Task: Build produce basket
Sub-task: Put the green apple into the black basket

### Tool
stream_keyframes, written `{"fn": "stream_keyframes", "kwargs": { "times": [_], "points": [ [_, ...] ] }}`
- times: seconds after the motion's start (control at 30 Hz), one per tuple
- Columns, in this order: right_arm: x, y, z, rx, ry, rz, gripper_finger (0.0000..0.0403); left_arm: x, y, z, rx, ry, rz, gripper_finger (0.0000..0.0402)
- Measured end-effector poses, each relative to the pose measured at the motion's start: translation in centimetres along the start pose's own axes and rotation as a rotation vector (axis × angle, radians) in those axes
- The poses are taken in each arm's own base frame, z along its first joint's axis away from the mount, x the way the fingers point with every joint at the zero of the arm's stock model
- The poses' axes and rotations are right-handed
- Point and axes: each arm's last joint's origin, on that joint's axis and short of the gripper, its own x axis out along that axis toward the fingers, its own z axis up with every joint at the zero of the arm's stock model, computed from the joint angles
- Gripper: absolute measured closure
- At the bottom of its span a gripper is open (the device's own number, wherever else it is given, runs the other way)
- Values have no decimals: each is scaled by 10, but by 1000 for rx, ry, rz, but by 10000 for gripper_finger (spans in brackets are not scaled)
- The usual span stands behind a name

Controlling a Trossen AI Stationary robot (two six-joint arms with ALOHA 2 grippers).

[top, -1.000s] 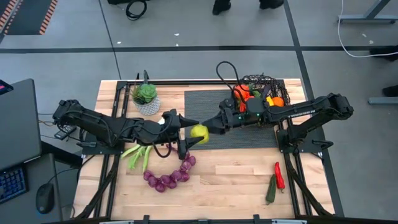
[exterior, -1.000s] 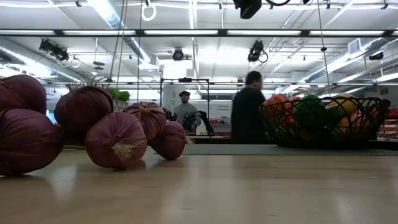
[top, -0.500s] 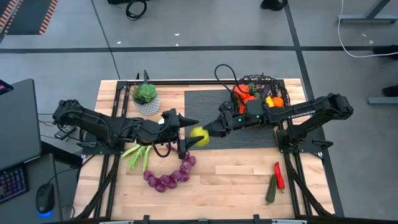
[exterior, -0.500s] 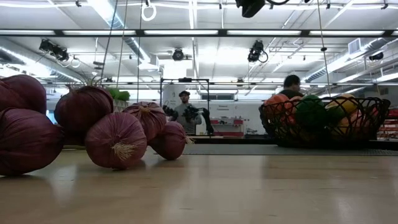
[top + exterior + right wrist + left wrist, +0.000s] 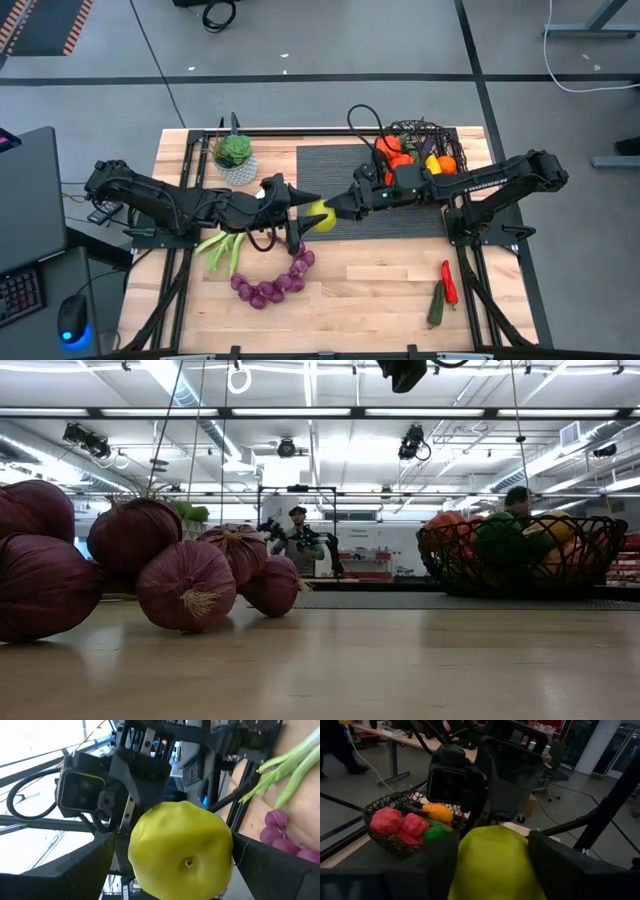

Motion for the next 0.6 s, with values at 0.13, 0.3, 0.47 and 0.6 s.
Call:
{"fn": "stream_keyframes", "kwargs": {
  "times": [0.13,0.3,0.47,0.6],
  "points": [
    [0,-1,0,-1,-17,-8,6,0,0,0,3,-1,4,212],
    [0,-1,0,1,-15,-15,7,0,1,1,3,-6,9,269],
    [0,-2,0,1,-17,-17,6,0,1,1,11,-4,2,308],
    [0,-2,0,1,-24,-18,8,0,1,1,7,-3,0,335]
  ]
}}
